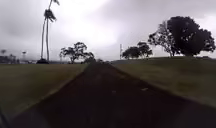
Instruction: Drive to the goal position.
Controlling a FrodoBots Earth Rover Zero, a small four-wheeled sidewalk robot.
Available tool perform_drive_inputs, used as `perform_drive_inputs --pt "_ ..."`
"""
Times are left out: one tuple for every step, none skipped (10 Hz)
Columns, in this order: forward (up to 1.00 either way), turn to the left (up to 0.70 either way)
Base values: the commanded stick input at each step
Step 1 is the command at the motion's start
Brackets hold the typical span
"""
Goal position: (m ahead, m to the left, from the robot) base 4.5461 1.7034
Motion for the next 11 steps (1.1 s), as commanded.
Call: perform_drive_inputs --pt "1.00 0.03" --pt "1.00 0.00" --pt "1.00 0.00" --pt "1.00 0.00" --pt "1.00 0.00" --pt "1.00 0.00" --pt "1.00 0.00" --pt "1.00 0.00" --pt "1.00 -0.08" --pt "1.00 -0.25" --pt "1.00 -0.31"
